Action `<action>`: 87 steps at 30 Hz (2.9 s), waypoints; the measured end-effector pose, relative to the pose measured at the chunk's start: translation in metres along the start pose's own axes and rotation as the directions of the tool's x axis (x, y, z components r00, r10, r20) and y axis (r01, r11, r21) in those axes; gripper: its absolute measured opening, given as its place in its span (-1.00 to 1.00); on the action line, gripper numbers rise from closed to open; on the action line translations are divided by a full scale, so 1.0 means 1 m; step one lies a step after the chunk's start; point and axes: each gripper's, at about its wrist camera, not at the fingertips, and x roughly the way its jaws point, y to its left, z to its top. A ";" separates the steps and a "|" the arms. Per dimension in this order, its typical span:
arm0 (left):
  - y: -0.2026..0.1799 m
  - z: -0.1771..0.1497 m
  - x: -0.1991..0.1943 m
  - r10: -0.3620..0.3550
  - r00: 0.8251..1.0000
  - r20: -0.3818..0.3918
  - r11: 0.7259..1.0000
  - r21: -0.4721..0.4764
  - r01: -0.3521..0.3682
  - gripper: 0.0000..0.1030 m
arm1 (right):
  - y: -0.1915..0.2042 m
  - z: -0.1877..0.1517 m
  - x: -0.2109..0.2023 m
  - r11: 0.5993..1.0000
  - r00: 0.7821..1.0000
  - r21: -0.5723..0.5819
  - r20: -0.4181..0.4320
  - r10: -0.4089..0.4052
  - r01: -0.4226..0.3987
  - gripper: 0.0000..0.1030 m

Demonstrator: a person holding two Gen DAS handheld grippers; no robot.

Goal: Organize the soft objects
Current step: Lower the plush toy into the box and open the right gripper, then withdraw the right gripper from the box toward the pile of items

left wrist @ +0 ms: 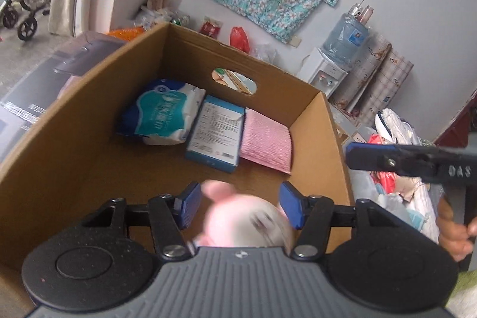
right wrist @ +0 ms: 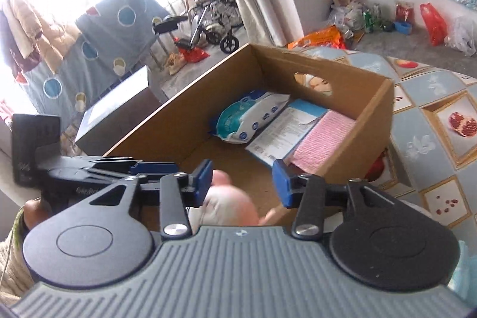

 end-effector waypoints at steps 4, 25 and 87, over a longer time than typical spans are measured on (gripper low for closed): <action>0.000 -0.013 -0.023 0.017 0.998 0.068 0.998 0.053 -0.021 0.35 | 0.025 0.009 0.027 0.999 0.996 -0.048 -0.090 -0.015 0.011 0.14; 0.020 -0.066 -0.107 0.047 0.959 0.280 0.985 0.148 -0.092 0.48 | 0.063 0.014 0.177 0.976 0.810 -0.219 -0.568 -0.144 0.020 0.74; -0.181 -0.167 -0.050 -0.398 0.916 -0.037 0.781 0.510 0.360 0.98 | -0.027 -0.213 -0.276 0.800 0.855 0.461 0.151 -0.497 0.384 0.91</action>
